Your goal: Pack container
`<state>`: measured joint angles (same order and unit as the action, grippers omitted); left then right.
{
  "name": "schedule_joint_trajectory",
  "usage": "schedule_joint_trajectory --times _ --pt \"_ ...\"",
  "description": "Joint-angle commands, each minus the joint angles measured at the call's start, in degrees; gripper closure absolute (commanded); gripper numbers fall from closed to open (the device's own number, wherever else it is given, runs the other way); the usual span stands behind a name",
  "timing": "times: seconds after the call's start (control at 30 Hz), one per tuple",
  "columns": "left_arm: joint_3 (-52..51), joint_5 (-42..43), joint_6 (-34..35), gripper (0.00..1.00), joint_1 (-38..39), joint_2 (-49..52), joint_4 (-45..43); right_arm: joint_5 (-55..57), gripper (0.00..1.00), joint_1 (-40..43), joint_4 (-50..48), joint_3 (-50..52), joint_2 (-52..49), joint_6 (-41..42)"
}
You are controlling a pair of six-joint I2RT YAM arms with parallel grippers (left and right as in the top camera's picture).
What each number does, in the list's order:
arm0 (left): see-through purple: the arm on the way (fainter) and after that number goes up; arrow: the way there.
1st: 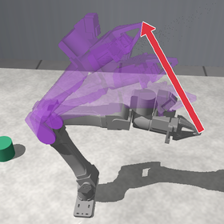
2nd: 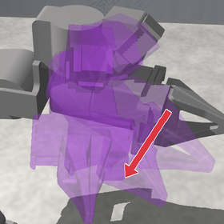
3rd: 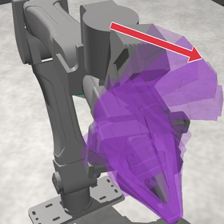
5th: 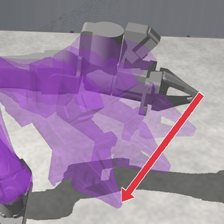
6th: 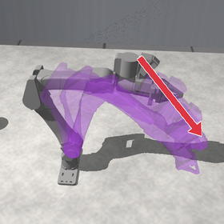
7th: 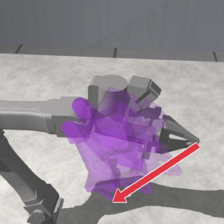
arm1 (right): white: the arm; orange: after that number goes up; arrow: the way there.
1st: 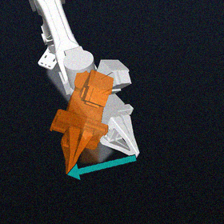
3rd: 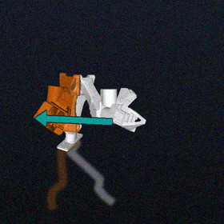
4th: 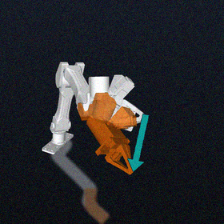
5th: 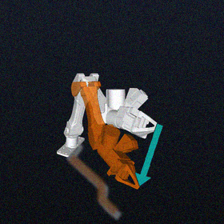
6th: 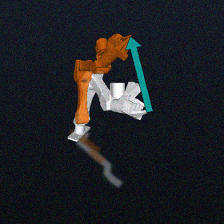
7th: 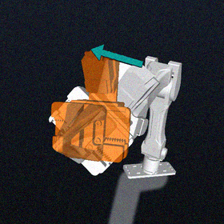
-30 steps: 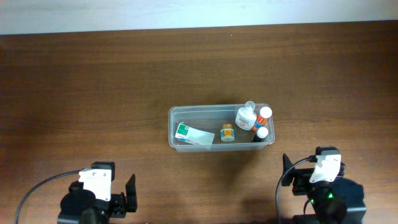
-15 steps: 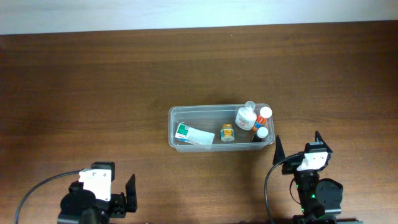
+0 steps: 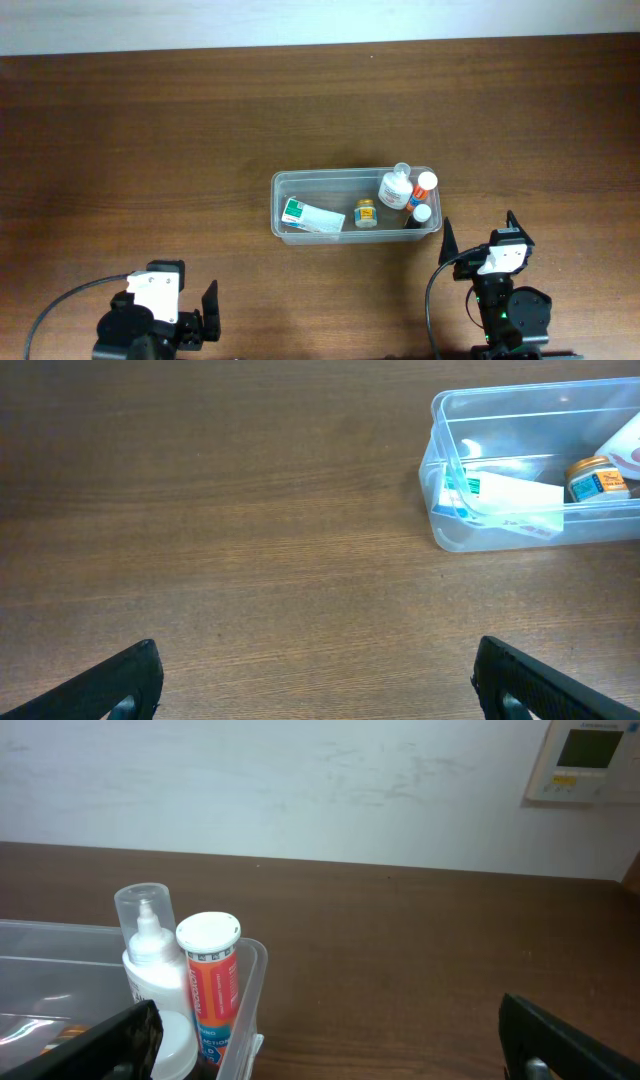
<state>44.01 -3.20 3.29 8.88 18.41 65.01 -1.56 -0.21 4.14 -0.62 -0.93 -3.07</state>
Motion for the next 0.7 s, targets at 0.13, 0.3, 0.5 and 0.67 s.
schedule_joint_trajectory --times 0.13,0.3,0.5,0.67 --pt "-0.17 0.42 0.13 0.01 -1.29 -1.55 -0.07 -0.15 0.02 0.22 0.17 0.31 0.2 -0.11" --pt "-11.19 0.44 -0.5 0.01 -5.14 -9.79 -9.81 -0.15 0.02 0.22 0.17 0.31 0.2 -0.13" --pt "-30.34 -1.03 -0.5 0.01 -6.71 -17.68 -38.51 -0.15 0.02 0.22 0.17 0.31 0.2 -0.11" --pt "-43.06 -1.31 -0.31 0.01 -6.8 -18.12 -61.31 -0.15 0.02 0.22 0.17 0.31 0.2 -0.11"
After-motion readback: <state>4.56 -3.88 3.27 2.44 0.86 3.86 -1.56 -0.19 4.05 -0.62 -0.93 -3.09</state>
